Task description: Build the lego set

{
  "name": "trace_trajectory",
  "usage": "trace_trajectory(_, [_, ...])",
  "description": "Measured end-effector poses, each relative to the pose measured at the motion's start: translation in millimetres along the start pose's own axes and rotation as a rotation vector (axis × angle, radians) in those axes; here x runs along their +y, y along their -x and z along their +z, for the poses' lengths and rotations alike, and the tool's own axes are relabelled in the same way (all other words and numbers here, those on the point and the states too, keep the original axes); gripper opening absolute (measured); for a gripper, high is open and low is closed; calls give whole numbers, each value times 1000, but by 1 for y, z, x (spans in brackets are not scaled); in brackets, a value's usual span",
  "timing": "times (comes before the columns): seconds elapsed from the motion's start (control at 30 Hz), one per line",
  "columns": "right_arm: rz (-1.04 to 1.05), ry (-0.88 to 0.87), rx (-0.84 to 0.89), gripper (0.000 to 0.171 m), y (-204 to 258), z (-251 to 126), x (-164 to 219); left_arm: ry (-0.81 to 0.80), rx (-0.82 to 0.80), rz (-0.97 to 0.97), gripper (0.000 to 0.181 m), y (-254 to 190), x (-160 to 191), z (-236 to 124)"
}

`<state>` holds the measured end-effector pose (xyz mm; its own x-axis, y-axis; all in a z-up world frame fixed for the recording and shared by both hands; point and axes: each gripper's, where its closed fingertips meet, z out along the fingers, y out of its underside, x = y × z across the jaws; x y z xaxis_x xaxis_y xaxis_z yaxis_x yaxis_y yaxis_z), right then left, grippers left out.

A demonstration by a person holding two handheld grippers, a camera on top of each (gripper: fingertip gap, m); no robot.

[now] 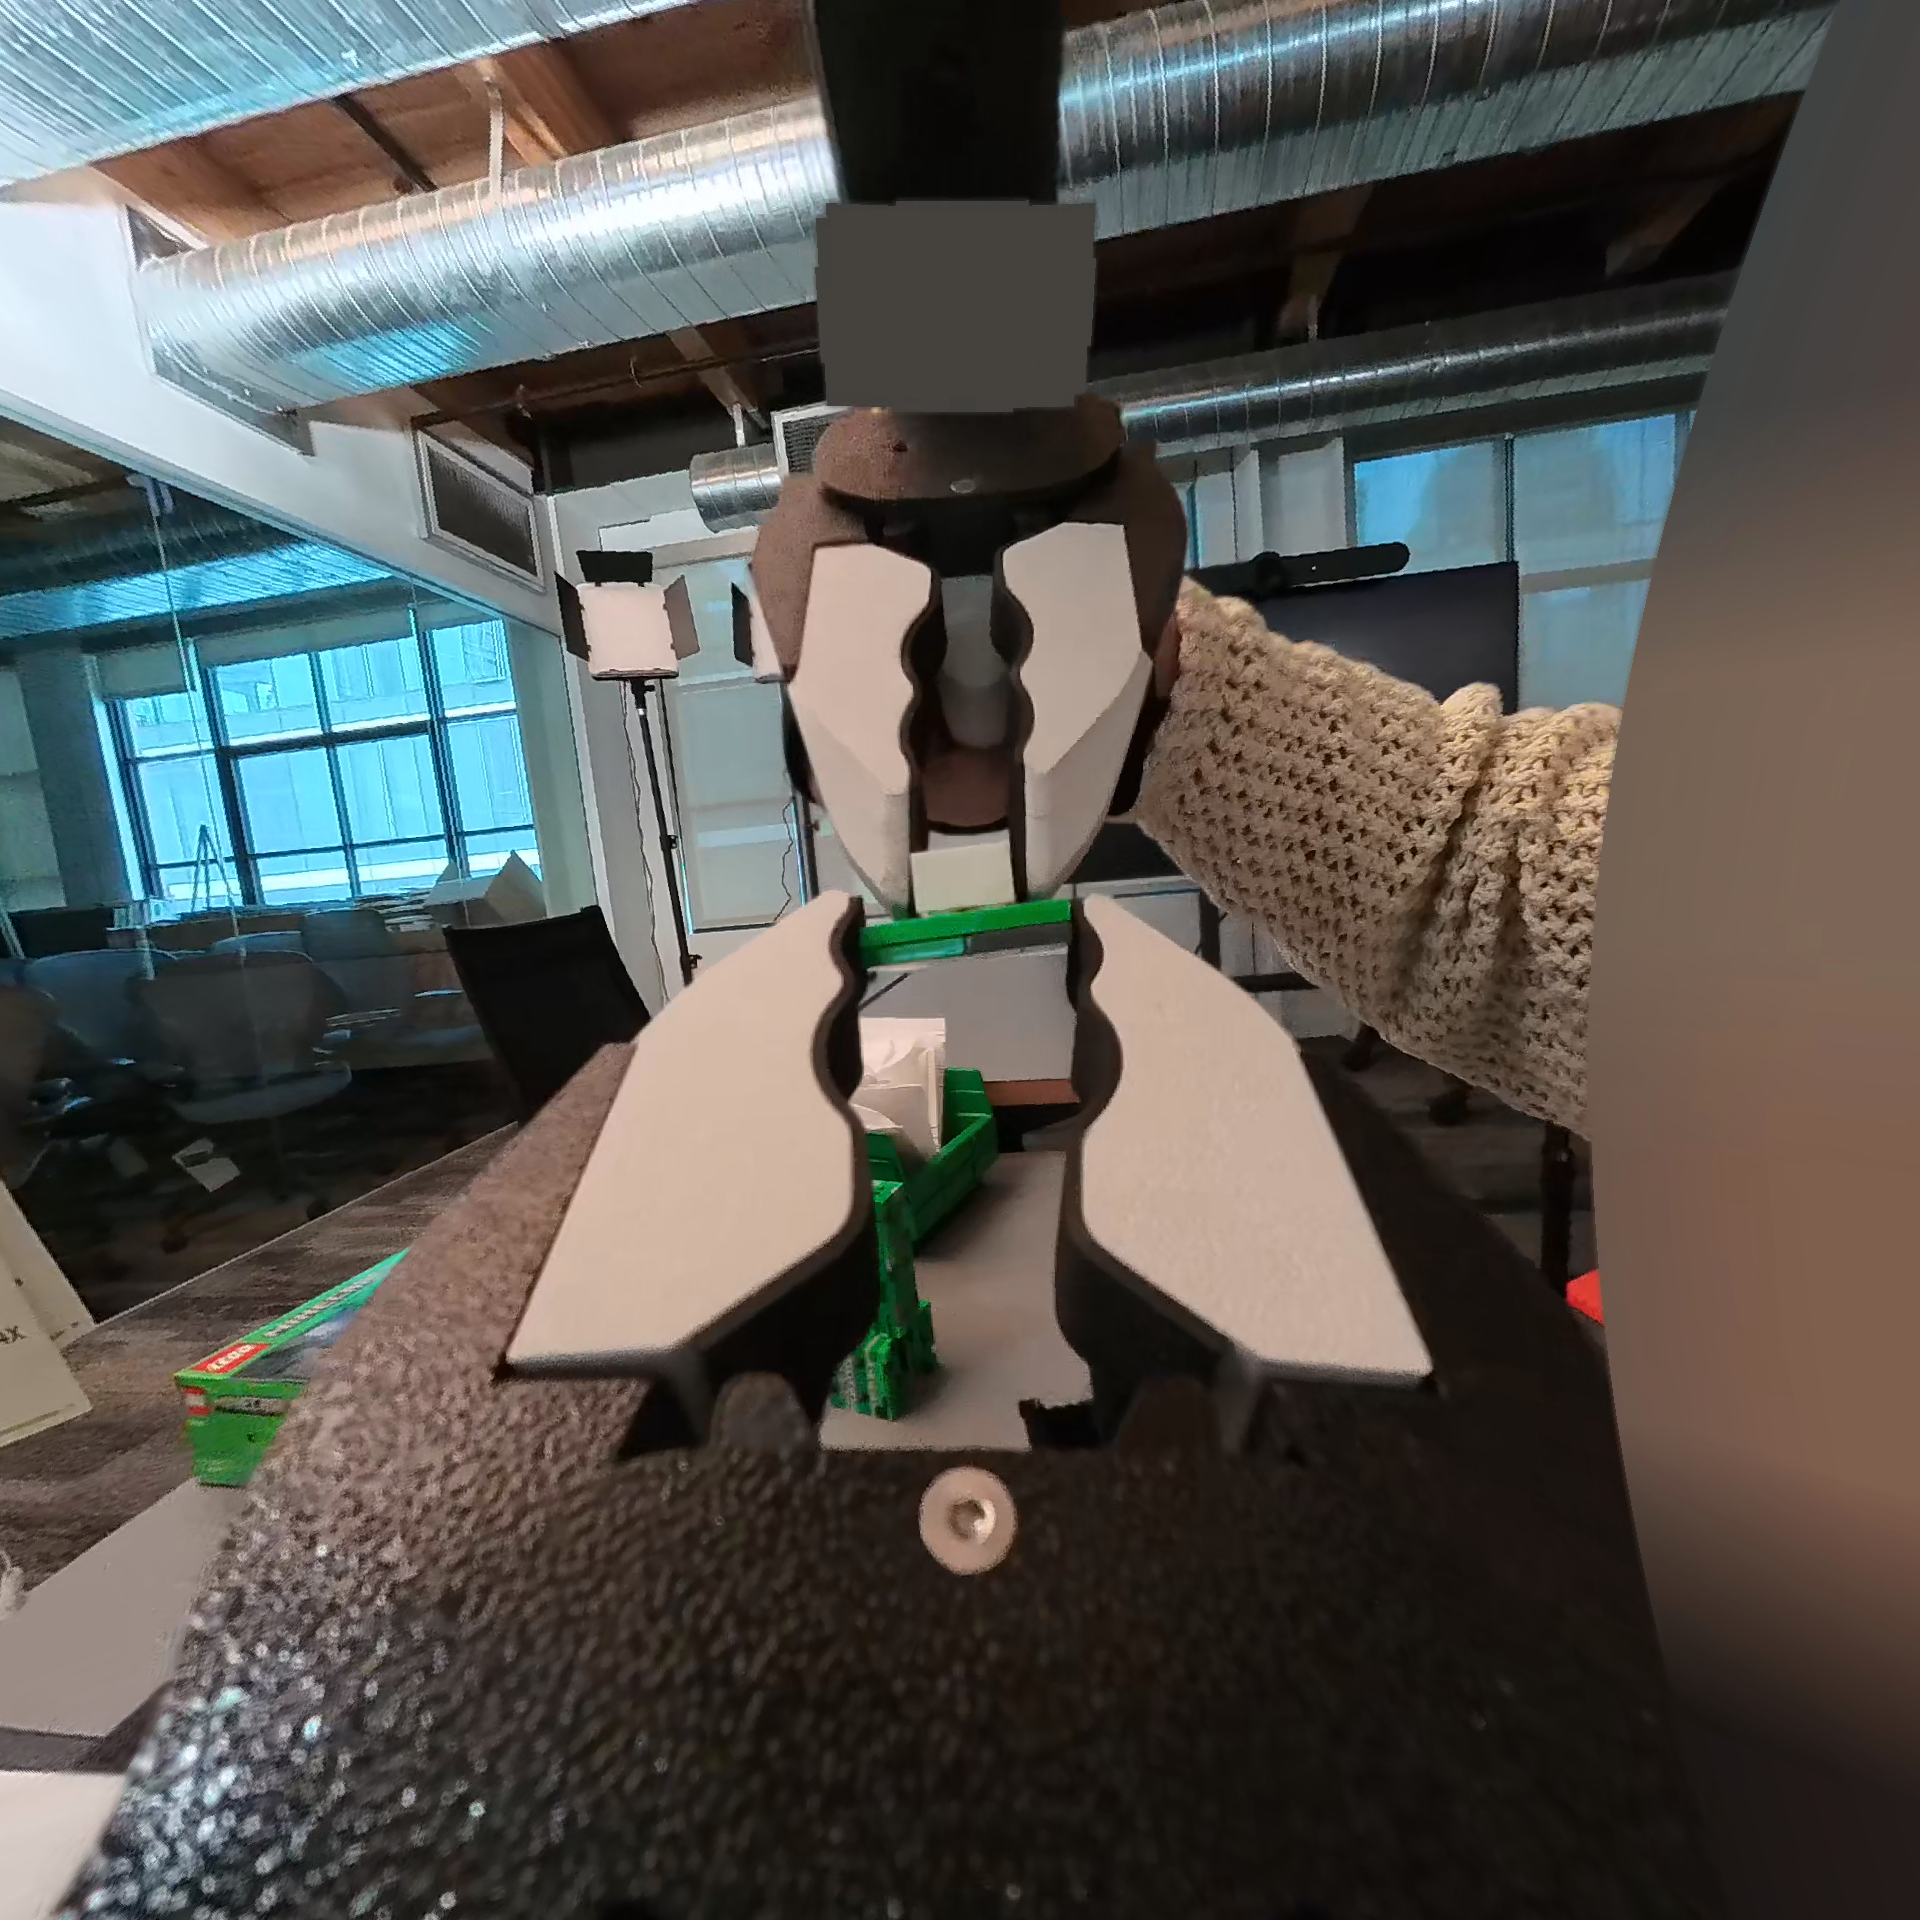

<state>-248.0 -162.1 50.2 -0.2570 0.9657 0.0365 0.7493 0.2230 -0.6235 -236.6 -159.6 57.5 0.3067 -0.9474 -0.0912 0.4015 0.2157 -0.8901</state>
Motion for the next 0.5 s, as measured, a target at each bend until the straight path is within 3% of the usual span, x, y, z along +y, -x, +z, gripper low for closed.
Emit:
trace_trajectory(0.03, [0, 16, 6, 17, 0, 0, 0, -3, 4, -8, 37, 0, 0, 0])
trace_trajectory(0.5, [41, 203, 2, 17, -2, 0, 2, -55, 44, -81, 37, 1, -1, 0])
